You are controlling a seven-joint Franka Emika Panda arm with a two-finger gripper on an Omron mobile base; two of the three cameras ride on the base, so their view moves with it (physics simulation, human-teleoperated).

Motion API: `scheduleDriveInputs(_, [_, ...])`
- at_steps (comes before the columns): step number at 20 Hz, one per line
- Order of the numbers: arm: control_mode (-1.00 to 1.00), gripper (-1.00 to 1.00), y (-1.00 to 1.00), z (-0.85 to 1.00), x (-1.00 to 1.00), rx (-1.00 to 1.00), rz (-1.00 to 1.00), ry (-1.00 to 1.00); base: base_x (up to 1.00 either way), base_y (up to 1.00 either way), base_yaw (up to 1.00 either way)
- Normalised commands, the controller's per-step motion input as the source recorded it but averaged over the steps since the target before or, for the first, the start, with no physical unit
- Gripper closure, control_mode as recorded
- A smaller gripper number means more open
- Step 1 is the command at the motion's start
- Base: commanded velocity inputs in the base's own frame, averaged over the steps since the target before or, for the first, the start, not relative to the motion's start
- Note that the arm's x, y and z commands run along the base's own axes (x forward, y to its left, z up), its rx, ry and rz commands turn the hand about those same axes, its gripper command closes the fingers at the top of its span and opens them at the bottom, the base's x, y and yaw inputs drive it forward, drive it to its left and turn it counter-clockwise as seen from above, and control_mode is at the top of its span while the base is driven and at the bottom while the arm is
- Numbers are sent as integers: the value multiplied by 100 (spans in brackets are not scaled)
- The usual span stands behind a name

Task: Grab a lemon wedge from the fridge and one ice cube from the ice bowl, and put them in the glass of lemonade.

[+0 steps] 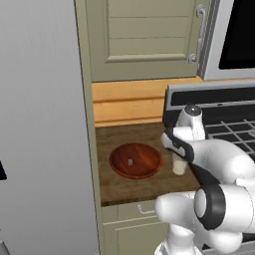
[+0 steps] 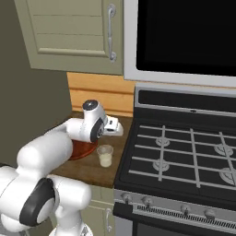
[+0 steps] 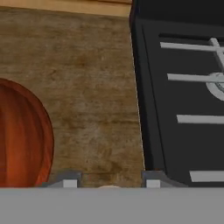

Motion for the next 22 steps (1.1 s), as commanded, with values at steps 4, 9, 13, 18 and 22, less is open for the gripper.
scheduleDriveInputs(4, [-100, -100, 0, 53, -76, 0, 0, -29, 0, 0, 0])
scheduleDriveInputs(9, [-100, -100, -2, 3, -100, 0, -3, -36, 0, 0, 0])
scheduleDriveInputs(13, [-100, -100, 0, -2, -100, 0, -1, -37, 0, 0, 0])
scheduleDriveInputs(18, [-100, -100, 1, 20, -34, 0, -1, 11, 0, 0, 0])
scheduleDriveInputs(22, [-100, -100, 12, 6, 14, -6, -6, 50, 0, 0, 0])
